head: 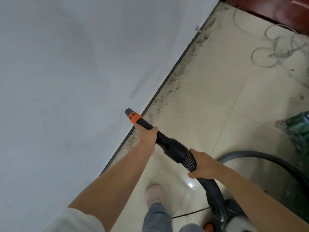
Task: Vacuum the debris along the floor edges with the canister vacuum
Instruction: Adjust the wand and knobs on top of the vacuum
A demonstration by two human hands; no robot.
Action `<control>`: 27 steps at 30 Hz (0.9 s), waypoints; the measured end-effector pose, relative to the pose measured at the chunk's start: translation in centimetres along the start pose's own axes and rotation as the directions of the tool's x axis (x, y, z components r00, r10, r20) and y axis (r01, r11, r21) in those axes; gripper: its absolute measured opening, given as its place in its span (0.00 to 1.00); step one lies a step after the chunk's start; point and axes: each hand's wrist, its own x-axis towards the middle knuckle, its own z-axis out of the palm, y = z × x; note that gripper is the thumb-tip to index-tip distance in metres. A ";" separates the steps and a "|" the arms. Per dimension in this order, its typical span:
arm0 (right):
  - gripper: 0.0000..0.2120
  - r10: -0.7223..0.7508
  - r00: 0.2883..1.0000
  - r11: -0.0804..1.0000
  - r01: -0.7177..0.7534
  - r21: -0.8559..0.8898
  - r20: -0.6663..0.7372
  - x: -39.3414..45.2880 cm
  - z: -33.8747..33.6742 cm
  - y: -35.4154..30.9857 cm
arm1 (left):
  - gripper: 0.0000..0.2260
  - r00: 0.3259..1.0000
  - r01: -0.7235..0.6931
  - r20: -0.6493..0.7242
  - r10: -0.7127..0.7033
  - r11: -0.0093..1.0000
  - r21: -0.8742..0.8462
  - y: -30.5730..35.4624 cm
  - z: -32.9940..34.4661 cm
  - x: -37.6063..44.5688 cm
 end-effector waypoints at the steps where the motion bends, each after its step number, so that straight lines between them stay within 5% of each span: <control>1: 0.18 -0.004 1.000 1.000 0.004 -0.008 0.018 0.5 0.1 -0.2 | 0.37 1.000 0.019 -0.017 -0.019 1.000 -0.019 -0.2 -0.5 0.5; 10: 0.22 -0.008 0.992 0.998 0.016 -0.066 0.127 3.7 0.4 -1.6 | 0.34 0.996 0.051 -0.066 -0.056 0.996 -0.080 -0.2 -2.4 2.8; 19: 0.36 -0.063 0.980 0.997 0.052 0.059 0.189 9.7 0.8 -0.9 | 0.30 0.947 0.238 -0.179 -0.267 0.957 -0.166 -3.0 -2.4 9.3; 27: 0.28 0.038 0.950 0.994 -0.068 0.085 0.310 13.4 6.6 2.6 | 0.27 0.893 0.378 -0.226 -0.388 0.922 -0.088 -10.9 -2.8 13.8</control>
